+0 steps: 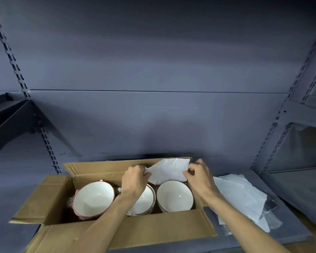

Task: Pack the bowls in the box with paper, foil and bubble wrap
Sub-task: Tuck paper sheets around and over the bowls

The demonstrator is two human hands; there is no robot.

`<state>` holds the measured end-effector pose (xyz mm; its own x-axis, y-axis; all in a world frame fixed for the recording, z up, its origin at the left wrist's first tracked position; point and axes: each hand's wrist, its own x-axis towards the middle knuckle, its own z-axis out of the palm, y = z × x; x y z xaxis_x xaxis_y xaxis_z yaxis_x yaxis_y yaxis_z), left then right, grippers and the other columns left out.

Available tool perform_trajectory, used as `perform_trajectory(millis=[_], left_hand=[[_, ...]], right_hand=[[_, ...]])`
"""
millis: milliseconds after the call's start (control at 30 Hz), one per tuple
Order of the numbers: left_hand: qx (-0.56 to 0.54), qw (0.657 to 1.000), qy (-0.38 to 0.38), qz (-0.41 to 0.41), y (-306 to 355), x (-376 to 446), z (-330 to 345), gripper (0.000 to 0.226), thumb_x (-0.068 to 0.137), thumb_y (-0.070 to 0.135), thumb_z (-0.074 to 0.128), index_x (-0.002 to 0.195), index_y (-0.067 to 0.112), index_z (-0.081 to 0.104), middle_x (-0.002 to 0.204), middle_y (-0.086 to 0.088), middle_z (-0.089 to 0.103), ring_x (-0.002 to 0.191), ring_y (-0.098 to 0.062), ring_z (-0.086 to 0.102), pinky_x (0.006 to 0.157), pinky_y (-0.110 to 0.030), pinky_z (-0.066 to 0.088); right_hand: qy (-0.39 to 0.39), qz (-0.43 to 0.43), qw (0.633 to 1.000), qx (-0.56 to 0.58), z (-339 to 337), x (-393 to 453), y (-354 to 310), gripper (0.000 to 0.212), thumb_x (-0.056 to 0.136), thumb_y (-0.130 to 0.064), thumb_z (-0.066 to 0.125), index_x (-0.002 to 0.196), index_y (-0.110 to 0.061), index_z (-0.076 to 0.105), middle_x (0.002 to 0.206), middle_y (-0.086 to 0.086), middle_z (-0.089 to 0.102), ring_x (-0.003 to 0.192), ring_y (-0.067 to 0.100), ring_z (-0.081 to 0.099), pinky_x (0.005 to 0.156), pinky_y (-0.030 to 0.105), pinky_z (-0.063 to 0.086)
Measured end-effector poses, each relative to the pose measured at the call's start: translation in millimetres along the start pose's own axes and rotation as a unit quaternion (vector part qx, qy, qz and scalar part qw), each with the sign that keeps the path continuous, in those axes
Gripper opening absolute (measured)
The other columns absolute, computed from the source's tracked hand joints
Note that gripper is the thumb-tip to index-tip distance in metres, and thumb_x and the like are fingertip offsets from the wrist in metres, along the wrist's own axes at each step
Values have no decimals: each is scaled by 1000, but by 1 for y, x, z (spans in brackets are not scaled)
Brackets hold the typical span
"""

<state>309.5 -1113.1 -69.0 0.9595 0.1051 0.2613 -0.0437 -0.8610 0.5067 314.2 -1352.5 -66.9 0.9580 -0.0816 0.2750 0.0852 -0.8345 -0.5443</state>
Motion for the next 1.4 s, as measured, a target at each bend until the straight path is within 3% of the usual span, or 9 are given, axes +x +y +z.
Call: perform_trajectory(millis=[233,367,500,767,900,1000,1133,1267,1400], left_hand=[[2,999,-45,6,-1,0,15,20,88,30,70,93,11,69,86,-10,73,84,-37,66,65,-33,46],[-15,997,-75,-1,-1,-3,-2,22,85,35,71,91,14,70,84,-2,74,83,-29,68,76,-37,56],[-16,999,-32,-10,-4,-6,-32,13,80,38,64,82,28,71,82,8,74,83,-27,67,75,-33,54],[-49,989,137,31,16,-16,-69,10,84,26,62,76,24,67,64,9,65,60,-25,56,60,-30,41],[-126,981,119,92,33,-15,-73,11,86,15,64,79,24,67,68,10,67,63,-8,61,60,-28,45],[-184,969,70,151,46,-16,-72,16,89,15,68,104,21,65,101,9,67,92,-10,64,79,-35,55],[-120,960,39,251,59,-19,-80,75,87,38,75,149,28,35,140,8,39,130,-16,38,101,-34,43],[96,938,82,322,64,-18,-97,105,77,62,74,158,28,17,155,7,32,139,-18,29,98,-39,34],[87,959,19,268,47,-19,-103,52,87,43,69,133,35,47,114,8,65,106,-26,60,76,-36,43]], right_hand=[[128,63,989,-24,-37,-20,52,23,90,-9,64,105,-24,72,98,0,60,98,26,60,87,41,50],[-31,167,960,-223,-58,-33,104,51,92,-44,65,140,-29,53,140,1,52,133,28,40,103,46,37],[-149,219,942,-206,-57,-45,128,84,86,-60,66,154,-28,29,150,0,41,137,29,36,102,48,35],[73,172,976,-111,-62,-49,107,20,98,-22,63,117,-22,67,116,9,61,108,36,60,87,43,46],[222,98,969,-51,-80,-45,70,9,101,-21,59,109,-20,64,105,4,53,74,38,65,65,36,38],[279,-14,960,12,-89,-40,32,13,103,-22,57,113,-24,64,109,-2,51,71,23,62,63,34,41],[208,-178,958,86,-87,-40,-8,14,105,-22,55,115,-28,63,109,-9,48,79,7,57,67,28,46],[161,-323,930,74,-75,-44,-39,15,101,-11,61,112,-18,67,106,-3,50,76,14,59,67,35,51],[123,-341,928,86,-64,-47,-56,25,102,-26,60,126,-32,57,118,-9,51,88,17,64,67,44,56]])
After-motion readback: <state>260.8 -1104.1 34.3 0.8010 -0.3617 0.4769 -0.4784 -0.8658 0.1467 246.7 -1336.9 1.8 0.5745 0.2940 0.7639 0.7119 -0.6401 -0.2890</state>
